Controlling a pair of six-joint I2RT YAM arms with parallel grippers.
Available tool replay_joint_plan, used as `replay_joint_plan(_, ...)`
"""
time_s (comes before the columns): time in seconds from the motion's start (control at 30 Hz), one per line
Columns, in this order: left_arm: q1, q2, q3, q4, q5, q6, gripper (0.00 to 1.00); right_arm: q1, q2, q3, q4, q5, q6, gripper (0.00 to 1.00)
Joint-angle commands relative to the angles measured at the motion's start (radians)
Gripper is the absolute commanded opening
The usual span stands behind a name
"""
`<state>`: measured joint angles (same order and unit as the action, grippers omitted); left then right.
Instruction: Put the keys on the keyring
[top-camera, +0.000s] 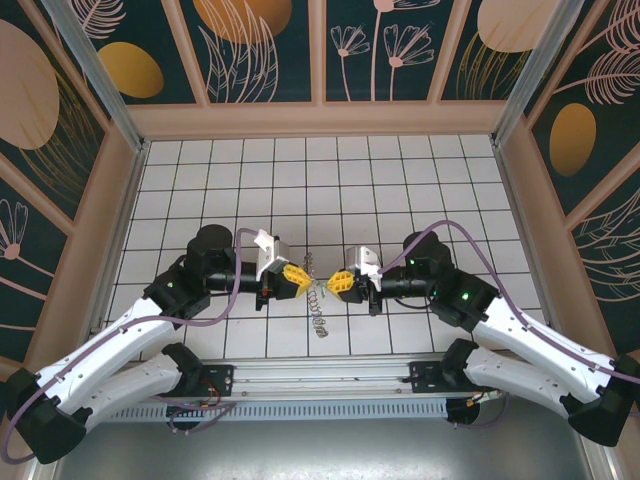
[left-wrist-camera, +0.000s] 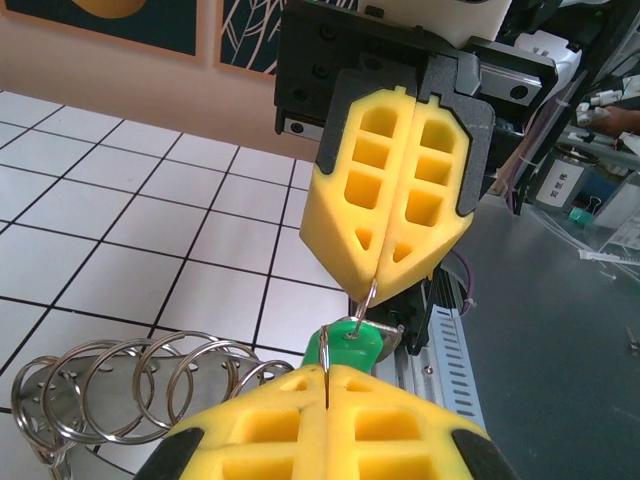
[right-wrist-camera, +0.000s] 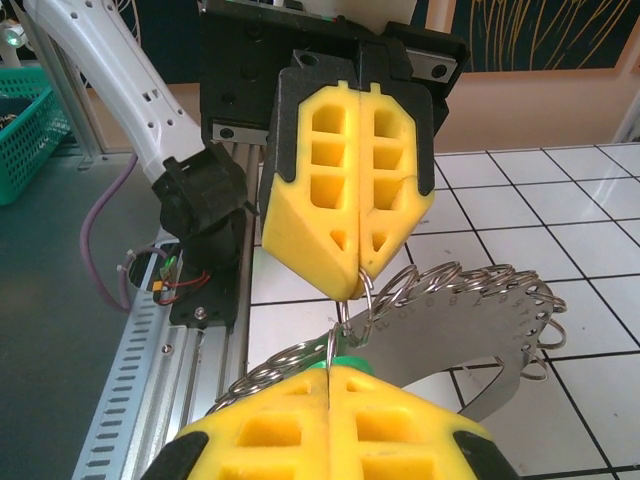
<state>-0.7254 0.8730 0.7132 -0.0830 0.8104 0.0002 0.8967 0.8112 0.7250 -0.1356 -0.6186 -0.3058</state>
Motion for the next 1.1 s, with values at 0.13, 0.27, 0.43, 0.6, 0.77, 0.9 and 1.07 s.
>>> replay_joint_plan(0.13,0.004,-0.016,0.033,0.014,0.014,0.019,0.00,0.001,-0.020,0.026,-0.003,0.013,0.022,0.00)
replay_joint_plan(0.27,0.004,-0.017,0.033,0.015,0.017,0.017,0.00,-0.001,-0.020,0.025,0.000,0.036,0.024,0.00)
replay_joint_plan(0.43,0.004,-0.016,0.033,0.019,0.019,0.016,0.00,-0.007,-0.009,0.028,0.006,0.052,0.020,0.00)
replay_joint_plan(0.6,0.004,-0.014,0.032,0.015,0.016,0.018,0.00,-0.013,0.009,0.030,0.008,0.026,0.011,0.00)
replay_joint_plan(0.77,0.004,-0.012,0.033,0.014,0.019,0.017,0.00,-0.014,0.009,0.030,0.000,0.001,0.004,0.00)
replay_joint_plan(0.9,0.004,-0.011,0.034,0.014,0.020,0.019,0.00,-0.017,0.010,0.030,0.004,-0.005,0.003,0.00)
replay_joint_plan(1.07,0.003,-0.011,0.034,0.012,0.017,0.020,0.00,-0.019,0.014,0.029,0.006,-0.024,0.004,0.00)
